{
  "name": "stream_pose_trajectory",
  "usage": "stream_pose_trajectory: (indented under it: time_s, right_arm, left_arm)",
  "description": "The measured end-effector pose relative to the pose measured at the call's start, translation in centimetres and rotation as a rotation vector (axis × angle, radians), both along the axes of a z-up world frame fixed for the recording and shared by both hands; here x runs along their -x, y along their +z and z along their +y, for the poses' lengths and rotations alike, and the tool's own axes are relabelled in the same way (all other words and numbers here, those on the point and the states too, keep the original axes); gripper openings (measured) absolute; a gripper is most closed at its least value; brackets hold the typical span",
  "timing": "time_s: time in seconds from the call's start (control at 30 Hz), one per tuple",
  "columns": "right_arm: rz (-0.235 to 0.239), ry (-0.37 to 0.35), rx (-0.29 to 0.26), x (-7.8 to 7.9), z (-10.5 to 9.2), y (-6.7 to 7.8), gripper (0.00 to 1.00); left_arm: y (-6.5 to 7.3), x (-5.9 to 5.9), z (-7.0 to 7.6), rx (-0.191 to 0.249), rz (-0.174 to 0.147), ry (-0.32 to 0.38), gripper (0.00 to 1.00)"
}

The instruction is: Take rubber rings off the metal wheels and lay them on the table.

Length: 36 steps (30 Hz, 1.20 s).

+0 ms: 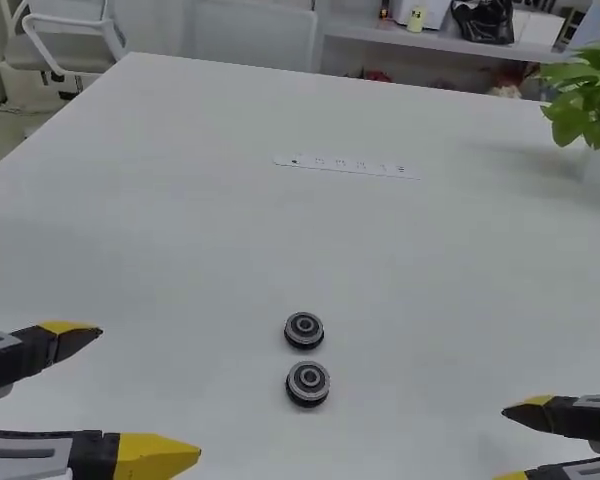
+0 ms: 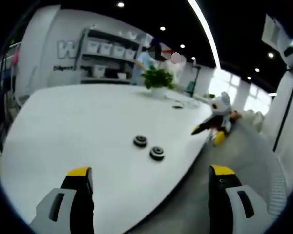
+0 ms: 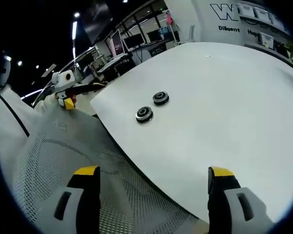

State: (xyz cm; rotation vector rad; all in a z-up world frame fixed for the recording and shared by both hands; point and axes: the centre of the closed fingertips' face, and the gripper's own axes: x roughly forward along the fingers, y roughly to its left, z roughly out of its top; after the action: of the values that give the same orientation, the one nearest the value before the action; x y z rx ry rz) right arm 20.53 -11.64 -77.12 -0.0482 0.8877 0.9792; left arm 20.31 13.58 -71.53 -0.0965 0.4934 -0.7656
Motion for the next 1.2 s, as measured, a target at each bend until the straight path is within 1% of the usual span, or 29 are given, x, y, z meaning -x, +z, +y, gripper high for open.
stream_pose_trajectory:
  time_s: [0.03, 0.1, 0.23, 0.37, 0.4, 0.43, 0.47, 0.53, 0.57, 0.6, 0.73, 0.83, 0.87, 0.9, 1.07, 1.13, 1.17, 1.2]
  right_arm:
    - [0.000, -0.003, -0.002, 0.0, 0.0, 0.0, 0.88]
    - [0.000, -0.006, -0.005, -0.1, 0.0, 0.1, 0.88]
    - [0.001, -0.004, -0.011, -0.1, 0.1, 0.2, 0.88]
    - [-0.007, 0.002, -0.015, -0.1, 0.2, 0.5, 0.89]
    - [-0.017, 0.012, -0.021, -0.1, 0.3, 0.7, 0.90]
    - [-0.042, 0.022, -0.040, -0.2, 0.7, 1.3, 0.91]
    - [-0.046, 0.025, -0.047, -0.2, 0.8, 1.6, 0.91]
    - [-0.049, 0.028, -0.040, -0.3, 0.8, 1.7, 0.90]
    - [-0.051, 0.036, -0.022, -0.2, 0.7, 1.7, 0.90]
    - [-0.055, 0.043, -0.016, -0.1, 0.7, 1.7, 0.91]
    - [-0.074, 0.060, -0.032, 0.1, 1.3, 2.9, 0.90]
    - [-0.092, 0.070, -0.024, 0.0, 1.6, 3.4, 0.90]
    - [-0.096, 0.075, -0.025, -0.1, 1.8, 3.7, 0.90]
    - [-0.101, 0.079, -0.029, -0.1, 1.9, 4.0, 0.90]
    - [-0.136, 0.095, -0.043, -0.3, 2.4, 5.8, 0.90]
    - [-0.151, 0.097, -0.049, -0.5, 2.5, 6.5, 0.90]
    - [-0.156, 0.097, -0.048, -0.6, 2.5, 6.7, 0.89]
    - [-0.163, 0.098, -0.046, -0.6, 2.5, 6.9, 0.89]
  left_arm:
    - [0.0, 0.0, -0.1, 0.000, -0.001, -0.004, 1.00]
    - [0.2, 0.0, -0.3, -0.010, -0.016, -0.022, 1.00]
    - [-0.1, 0.1, -0.5, -0.035, -0.006, -0.049, 1.00]
    - [0.0, 0.1, -0.9, -0.047, -0.006, -0.072, 1.00]
    - [0.0, 0.1, -0.9, -0.048, -0.007, -0.076, 1.00]
    - [0.1, 0.0, -1.1, -0.049, -0.006, -0.083, 1.00]
    - [0.2, 0.0, -1.2, -0.049, -0.006, -0.089, 1.00]
    - [0.4, -0.1, -1.4, -0.057, -0.010, -0.102, 1.00]
    - [0.5, -0.2, -1.4, -0.062, -0.015, -0.108, 1.00]
    - [0.6, -0.3, -1.4, -0.065, -0.018, -0.110, 1.00]
    - [1.2, -0.7, -1.7, -0.076, -0.033, -0.126, 1.00]
    - [1.7, -1.0, -1.8, -0.081, -0.037, -0.136, 1.00]
    - [2.1, -1.1, -2.0, -0.078, -0.051, -0.146, 1.00]
    - [2.3, -1.1, -2.1, -0.078, -0.057, -0.152, 1.00]
    - [3.3, -1.4, -2.4, -0.074, -0.079, -0.166, 1.00]
    - [3.8, -1.5, -2.6, -0.079, -0.088, -0.172, 1.00]
    - [4.1, -1.5, -2.7, -0.083, -0.096, -0.177, 1.00]
    - [4.6, -1.5, -2.9, -0.083, -0.111, -0.186, 1.00]
